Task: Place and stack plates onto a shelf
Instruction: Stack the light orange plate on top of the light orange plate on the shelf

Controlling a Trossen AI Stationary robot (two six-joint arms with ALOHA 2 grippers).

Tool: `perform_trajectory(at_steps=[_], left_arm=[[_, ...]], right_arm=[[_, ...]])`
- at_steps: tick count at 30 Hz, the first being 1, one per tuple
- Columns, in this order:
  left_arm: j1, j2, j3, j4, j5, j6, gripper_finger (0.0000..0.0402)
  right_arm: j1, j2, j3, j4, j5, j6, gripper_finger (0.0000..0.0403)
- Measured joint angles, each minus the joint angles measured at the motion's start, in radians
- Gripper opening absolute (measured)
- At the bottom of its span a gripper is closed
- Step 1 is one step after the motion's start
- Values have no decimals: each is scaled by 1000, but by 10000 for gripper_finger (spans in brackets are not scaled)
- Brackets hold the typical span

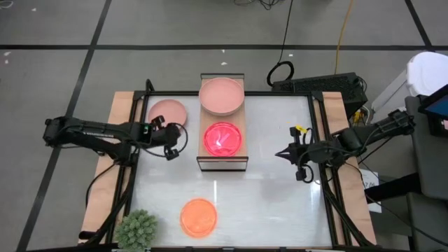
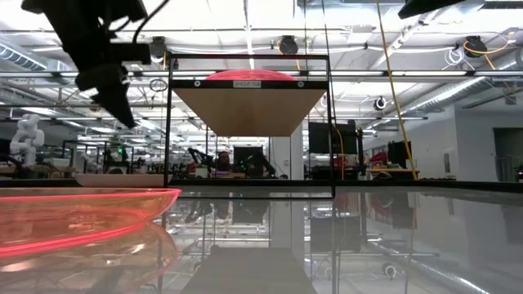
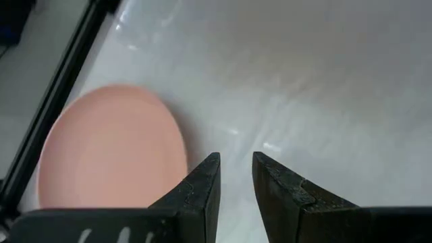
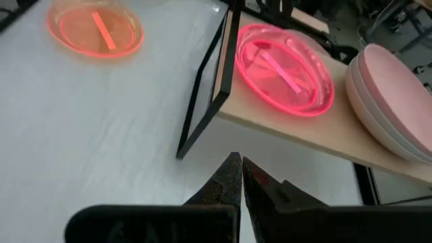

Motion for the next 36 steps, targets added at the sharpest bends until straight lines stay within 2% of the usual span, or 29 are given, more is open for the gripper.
perform_trajectory(at_steps=[6, 9, 17, 20, 26, 36], left_arm=[[101, 26, -35, 22, 38, 65, 93], [149, 60, -36, 20, 57, 22, 100], [229, 192, -36, 60, 90, -66, 206], [248, 233, -36, 90, 89, -92, 231], [296, 286, -36, 96, 89, -104, 236], [374, 290, -43, 156, 90, -54, 230]], right_arm=[[0, -11, 0, 7, 0, 0, 0], [0, -7, 0, 24, 0, 1, 0], [0, -7, 0, 76, 0, 0, 0], [0, -7, 0, 82, 0, 1, 0], [0, -7, 0, 109, 0, -2, 0], [-1, -7, 0, 123, 0, -38, 0]])
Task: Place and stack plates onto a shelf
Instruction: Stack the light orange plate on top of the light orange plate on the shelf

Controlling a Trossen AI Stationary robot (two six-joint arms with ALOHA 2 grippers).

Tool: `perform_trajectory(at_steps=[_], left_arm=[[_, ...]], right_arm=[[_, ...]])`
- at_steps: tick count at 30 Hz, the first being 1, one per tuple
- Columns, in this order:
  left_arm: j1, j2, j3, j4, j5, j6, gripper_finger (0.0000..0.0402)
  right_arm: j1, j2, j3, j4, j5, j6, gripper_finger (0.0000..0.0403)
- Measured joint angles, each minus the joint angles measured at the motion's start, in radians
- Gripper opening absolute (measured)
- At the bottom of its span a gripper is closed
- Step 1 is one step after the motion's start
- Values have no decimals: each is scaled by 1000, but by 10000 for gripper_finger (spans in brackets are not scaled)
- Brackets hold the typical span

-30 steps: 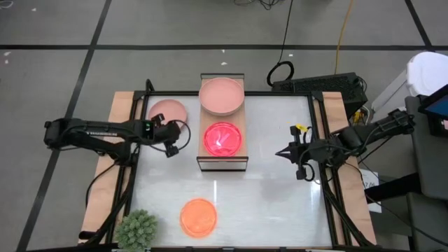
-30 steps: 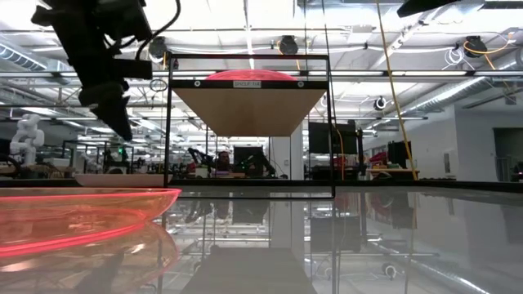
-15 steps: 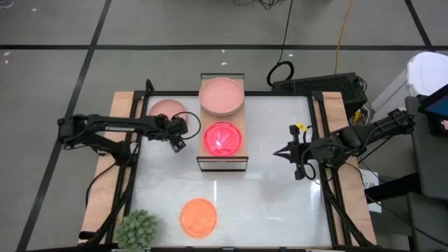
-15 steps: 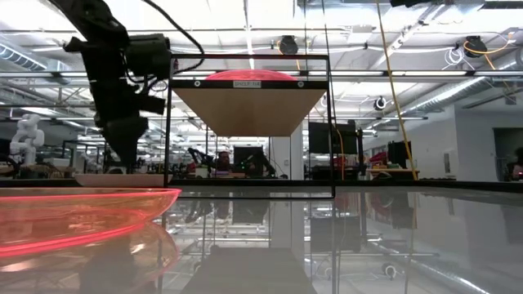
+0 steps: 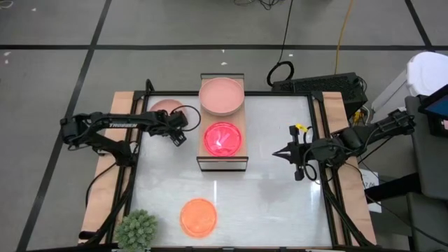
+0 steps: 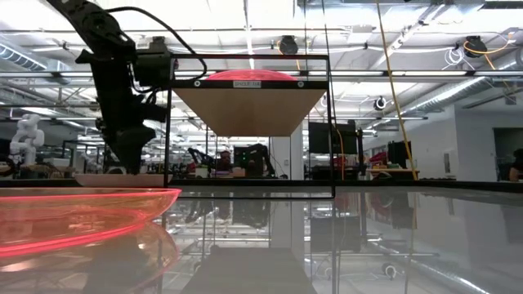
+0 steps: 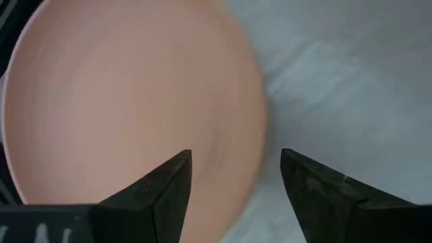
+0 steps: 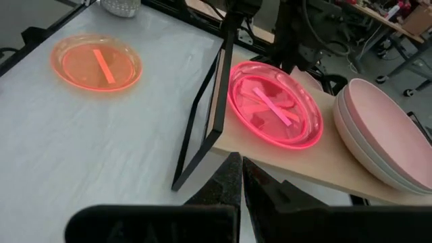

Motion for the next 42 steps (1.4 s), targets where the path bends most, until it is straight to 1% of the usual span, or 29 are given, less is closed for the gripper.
perform_trajectory(at_steps=[4, 10, 14, 18, 22, 25, 31, 33, 37, 42], left_arm=[[14, 0, -20, -2, 15, 13, 202], [9, 0, -37, 3, 18, 77, 165], [8, 0, -53, 9, 20, 101, 153], [7, 0, -75, 42, 61, 113, 147], [5, 0, -88, 61, 56, 125, 140], [5, 0, -92, 63, 53, 150, 113], [4, 0, -94, 73, 47, 199, 32], [5, 0, -94, 85, 37, 199, 13], [-11, 0, -84, 81, 16, 192, 12], [-45, 0, -36, 32, 13, 164, 11]], right_arm=[[0, 0, 0, -1, 0, -15, 0], [0, 0, 0, -8, 0, -19, 0], [0, 0, 0, -8, 0, -19, 0], [0, 0, 0, -7, 0, -18, 0], [0, 0, 0, -7, 0, -18, 0], [0, 0, 0, -7, 0, -18, 0], [0, 0, 0, -6, 0, -19, 0], [0, 0, 0, -6, 0, -19, 0], [0, 0, 0, -6, 0, -23, 0], [0, 0, 0, -6, 0, -24, 0]])
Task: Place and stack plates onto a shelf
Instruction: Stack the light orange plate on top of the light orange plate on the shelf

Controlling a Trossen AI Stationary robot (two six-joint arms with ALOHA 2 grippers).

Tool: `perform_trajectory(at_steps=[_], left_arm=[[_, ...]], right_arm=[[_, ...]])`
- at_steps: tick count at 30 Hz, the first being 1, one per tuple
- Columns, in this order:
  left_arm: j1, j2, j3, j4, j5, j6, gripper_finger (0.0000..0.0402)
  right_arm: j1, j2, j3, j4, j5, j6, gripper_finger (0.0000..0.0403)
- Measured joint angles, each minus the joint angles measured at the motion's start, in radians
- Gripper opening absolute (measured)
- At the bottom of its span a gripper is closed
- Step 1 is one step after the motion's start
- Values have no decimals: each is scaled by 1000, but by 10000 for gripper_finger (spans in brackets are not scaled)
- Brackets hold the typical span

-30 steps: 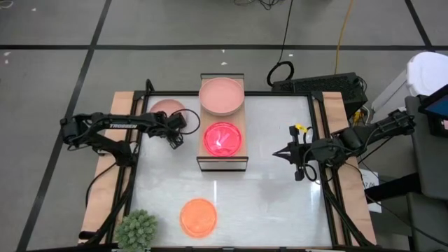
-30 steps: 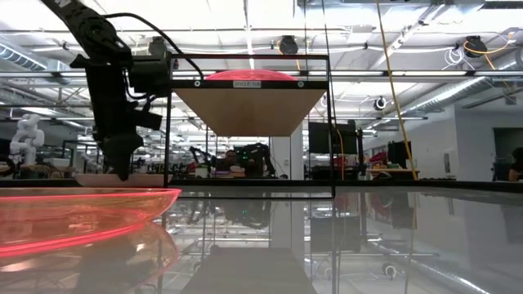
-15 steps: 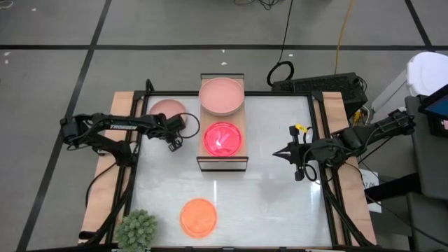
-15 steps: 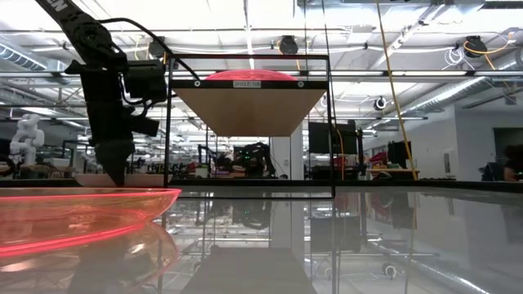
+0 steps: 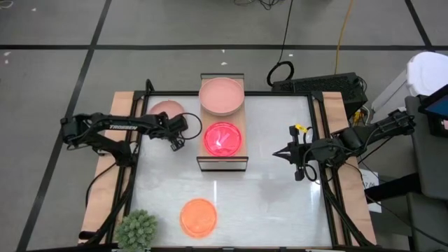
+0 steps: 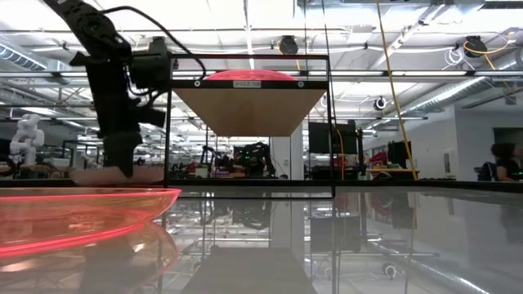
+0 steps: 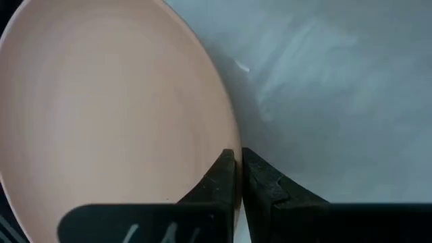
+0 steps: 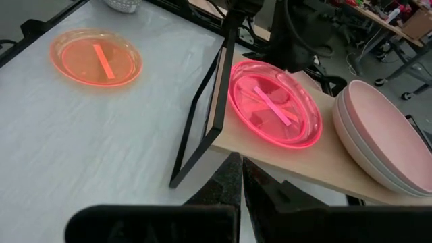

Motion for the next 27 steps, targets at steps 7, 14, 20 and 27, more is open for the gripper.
perform_trajectory(at_steps=[7, 14, 20, 27], left_arm=[[-47, -1, 124, -205, -128, -131, 11], [-90, -2, 267, -348, -144, -128, 11], [-131, -2, 464, -589, -146, -113, 11], [-175, -2, 713, -711, -147, 37, 11]], right_arm=[[0, 0, 0, 0, 0, -10, 0], [0, 0, 0, 0, 0, -10, 0], [0, 0, 0, 0, 0, -10, 0], [0, 0, 0, 0, 0, -24, 0]])
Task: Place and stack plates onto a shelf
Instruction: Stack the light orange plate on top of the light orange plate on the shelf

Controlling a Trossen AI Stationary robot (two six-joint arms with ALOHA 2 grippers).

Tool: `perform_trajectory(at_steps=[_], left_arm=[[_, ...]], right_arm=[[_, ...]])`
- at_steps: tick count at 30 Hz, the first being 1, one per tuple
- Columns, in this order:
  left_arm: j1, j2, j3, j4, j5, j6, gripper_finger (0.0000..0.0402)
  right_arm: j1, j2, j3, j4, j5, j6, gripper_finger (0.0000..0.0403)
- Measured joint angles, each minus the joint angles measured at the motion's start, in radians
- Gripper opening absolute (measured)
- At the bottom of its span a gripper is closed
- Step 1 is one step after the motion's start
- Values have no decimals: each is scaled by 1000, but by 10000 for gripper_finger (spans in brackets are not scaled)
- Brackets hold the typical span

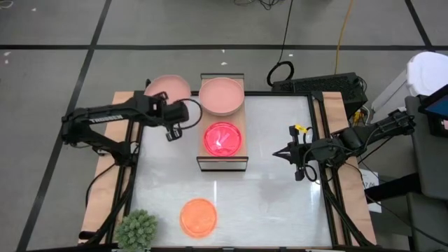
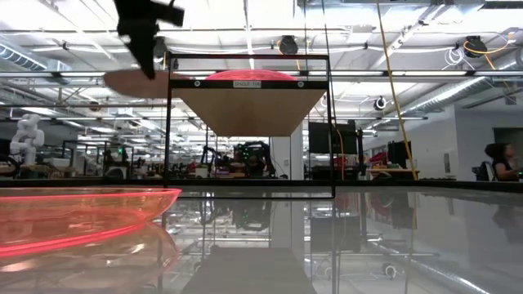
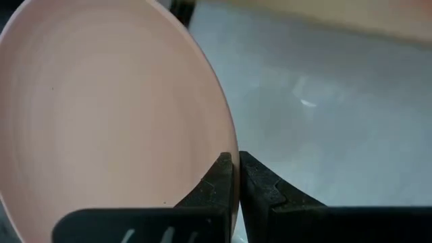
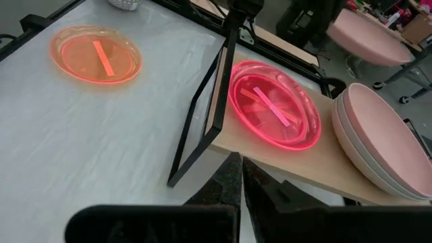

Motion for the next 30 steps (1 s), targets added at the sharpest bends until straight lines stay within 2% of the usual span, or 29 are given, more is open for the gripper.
perform_trajectory(at_steps=[5, 11, 15, 22, 27, 30], left_arm=[[-27, 0, 98, 42, 12, 251, 11], [-36, 0, 106, 196, 41, 436, 11], [-35, 20, 106, 246, 139, 548, 11], [-25, 69, 106, 404, 163, 725, 11], [29, 100, 106, 535, 278, 797, 11], [70, 127, 106, 564, 296, 802, 11]], right_arm=[[0, 0, 0, 0, 0, 2, 0], [0, 0, 0, -1, 0, 6, 0], [0, 0, 0, -1, 0, 6, 0], [0, 0, 0, 0, 0, -2, 0], [0, 0, 0, 0, 0, -4, 0], [0, 0, 0, -2, 0, -11, 0]])
